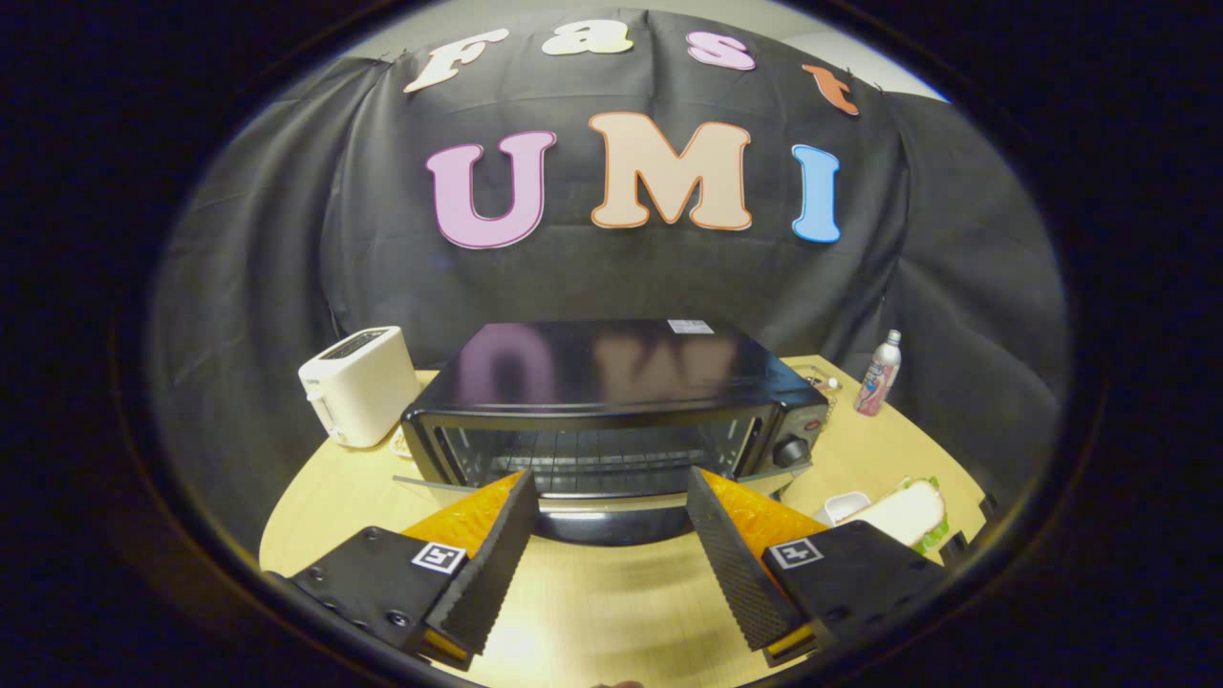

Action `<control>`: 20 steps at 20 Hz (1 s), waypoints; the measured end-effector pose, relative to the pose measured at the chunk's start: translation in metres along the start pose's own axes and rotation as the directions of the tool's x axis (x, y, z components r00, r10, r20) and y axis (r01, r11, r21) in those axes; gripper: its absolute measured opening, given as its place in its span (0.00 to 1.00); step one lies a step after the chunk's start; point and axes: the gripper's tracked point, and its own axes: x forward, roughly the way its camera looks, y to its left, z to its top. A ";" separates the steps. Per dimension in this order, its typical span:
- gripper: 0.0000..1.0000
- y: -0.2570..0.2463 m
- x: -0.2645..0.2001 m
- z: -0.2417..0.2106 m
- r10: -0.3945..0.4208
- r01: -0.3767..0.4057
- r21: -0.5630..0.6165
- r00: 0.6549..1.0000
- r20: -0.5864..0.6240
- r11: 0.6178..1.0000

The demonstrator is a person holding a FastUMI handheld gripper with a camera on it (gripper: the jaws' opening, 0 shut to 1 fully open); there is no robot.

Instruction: Open the toaster oven, put the food inside, and close the toaster oven door.

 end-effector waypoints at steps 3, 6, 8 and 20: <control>0.99 -0.004 -0.011 -0.018 -0.012 0.012 0.018 0.999 -0.032 1.000; 0.99 -0.006 -0.021 -0.034 -0.009 0.011 0.037 0.998 -0.060 0.999; 0.99 -0.007 -0.026 -0.046 -0.001 0.005 0.042 0.996 -0.085 0.999; 0.99 -0.014 -0.040 -0.126 0.005 0.003 0.030 0.965 -0.261 1.000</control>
